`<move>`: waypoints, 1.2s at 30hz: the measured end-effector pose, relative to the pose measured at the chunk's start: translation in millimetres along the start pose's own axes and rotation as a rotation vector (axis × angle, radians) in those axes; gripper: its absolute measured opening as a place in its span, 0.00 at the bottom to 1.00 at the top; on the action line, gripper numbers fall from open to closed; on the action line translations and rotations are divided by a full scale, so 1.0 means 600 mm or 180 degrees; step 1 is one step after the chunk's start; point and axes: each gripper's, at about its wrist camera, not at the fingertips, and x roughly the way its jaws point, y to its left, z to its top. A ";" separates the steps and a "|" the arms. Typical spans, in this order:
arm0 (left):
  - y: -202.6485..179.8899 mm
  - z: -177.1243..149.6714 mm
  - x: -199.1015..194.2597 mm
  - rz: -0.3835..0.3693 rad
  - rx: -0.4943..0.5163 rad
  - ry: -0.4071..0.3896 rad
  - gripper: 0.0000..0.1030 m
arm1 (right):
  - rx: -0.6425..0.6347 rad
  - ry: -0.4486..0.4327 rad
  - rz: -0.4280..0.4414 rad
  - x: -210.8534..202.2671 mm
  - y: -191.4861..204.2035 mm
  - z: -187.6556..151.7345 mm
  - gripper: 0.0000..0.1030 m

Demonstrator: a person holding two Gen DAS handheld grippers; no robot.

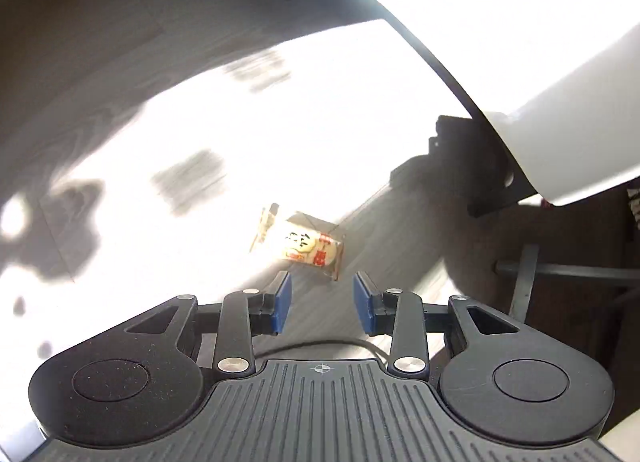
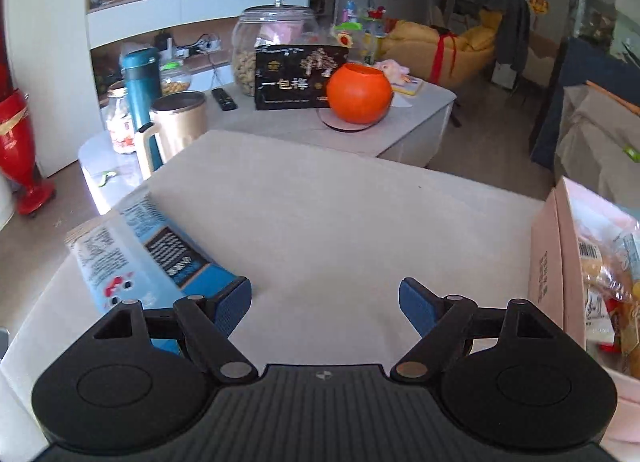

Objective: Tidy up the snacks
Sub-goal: 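Lower the left gripper to the floor and grasp the yellow bun packet, then lift the yellow bun packet with the left gripper back above the table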

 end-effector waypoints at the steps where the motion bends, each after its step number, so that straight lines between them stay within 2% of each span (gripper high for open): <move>1: 0.024 0.003 0.030 -0.0086 -0.0415 0.0095 0.37 | 0.0177 0.0008 -0.0032 0.010 -0.015 -0.005 0.79; 3: 0.062 0.004 0.081 -0.0151 -0.1195 0.0213 0.37 | 0.0442 0.0043 -0.0084 0.027 -0.041 -0.019 0.79; 5: 0.078 0.007 0.121 -0.0091 -0.1628 0.0263 0.37 | 0.0539 -0.0070 -0.0074 0.020 -0.050 -0.021 0.80; 7: 0.079 0.013 0.154 0.0020 -0.1790 0.0244 0.37 | 0.0586 -0.0032 -0.0118 0.025 -0.053 -0.026 0.80; 11: 0.073 0.034 0.189 0.0243 -0.1890 0.0040 0.37 | 0.0705 -0.0070 -0.0025 0.022 -0.065 -0.031 0.80; 14: 0.048 0.055 0.211 0.0411 -0.1700 -0.0010 0.45 | 0.0774 -0.0107 -0.0022 0.019 -0.070 -0.034 0.80; 18: -0.010 0.073 0.223 0.0776 -0.1100 -0.0018 0.44 | 0.0772 -0.0106 -0.0042 0.020 -0.067 -0.034 0.81; 20: -0.035 0.064 0.229 0.0924 -0.0788 -0.0003 0.44 | 0.0773 -0.0104 -0.0044 0.021 -0.066 -0.032 0.81; 24: -0.068 0.025 0.226 0.1003 -0.0223 -0.0021 0.44 | 0.0795 -0.0109 -0.0029 0.021 -0.067 -0.031 0.81; 26: -0.066 0.006 0.216 0.0961 -0.0109 0.0021 0.40 | 0.0811 -0.0116 -0.0015 0.021 -0.069 -0.032 0.81; 29: -0.042 -0.020 0.180 0.0699 -0.0217 0.0100 0.38 | 0.0807 -0.0114 -0.0012 0.021 -0.069 -0.032 0.82; 32: -0.032 -0.031 0.073 0.0335 -0.0196 -0.0028 0.38 | 0.0768 -0.0091 0.0001 0.022 -0.067 -0.030 0.85; 35: -0.046 -0.025 -0.059 -0.0169 -0.0077 -0.0064 0.38 | 0.0712 -0.0056 0.0047 0.024 -0.064 -0.027 0.88; 36: -0.054 -0.026 -0.106 -0.0242 -0.0003 -0.0108 0.38 | 0.0685 -0.0044 0.0098 0.022 -0.061 -0.024 0.88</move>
